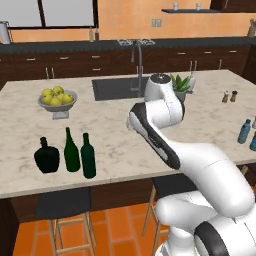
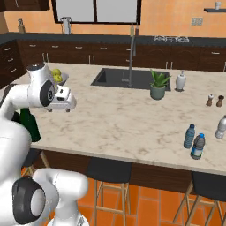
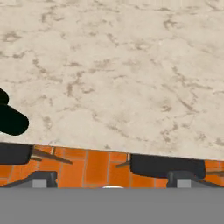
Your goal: Move the plastic bottles in the middle to the plastics group, and the glass bottles in the middle to the glass group.
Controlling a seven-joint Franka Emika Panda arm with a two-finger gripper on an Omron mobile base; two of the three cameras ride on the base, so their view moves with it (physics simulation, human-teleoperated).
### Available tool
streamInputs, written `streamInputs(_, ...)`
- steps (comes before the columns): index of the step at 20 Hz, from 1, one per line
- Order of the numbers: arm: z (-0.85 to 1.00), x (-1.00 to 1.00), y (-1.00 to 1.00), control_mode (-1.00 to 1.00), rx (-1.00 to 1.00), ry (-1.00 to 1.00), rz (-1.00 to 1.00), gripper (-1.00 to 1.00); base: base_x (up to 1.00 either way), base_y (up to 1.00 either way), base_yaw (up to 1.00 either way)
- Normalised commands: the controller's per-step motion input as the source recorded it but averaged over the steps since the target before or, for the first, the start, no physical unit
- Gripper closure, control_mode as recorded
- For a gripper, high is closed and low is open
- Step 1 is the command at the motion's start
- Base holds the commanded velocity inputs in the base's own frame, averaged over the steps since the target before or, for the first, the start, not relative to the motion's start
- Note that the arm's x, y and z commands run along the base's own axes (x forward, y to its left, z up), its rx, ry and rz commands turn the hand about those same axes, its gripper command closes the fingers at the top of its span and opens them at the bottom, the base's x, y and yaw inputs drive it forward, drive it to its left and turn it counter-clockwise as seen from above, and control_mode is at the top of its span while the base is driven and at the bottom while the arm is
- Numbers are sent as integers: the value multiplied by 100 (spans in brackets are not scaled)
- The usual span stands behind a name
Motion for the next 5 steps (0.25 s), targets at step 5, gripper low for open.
streamInputs(5, 0, -99, -70, -100, 0, -23, 27, -100, 0, 0, 0)
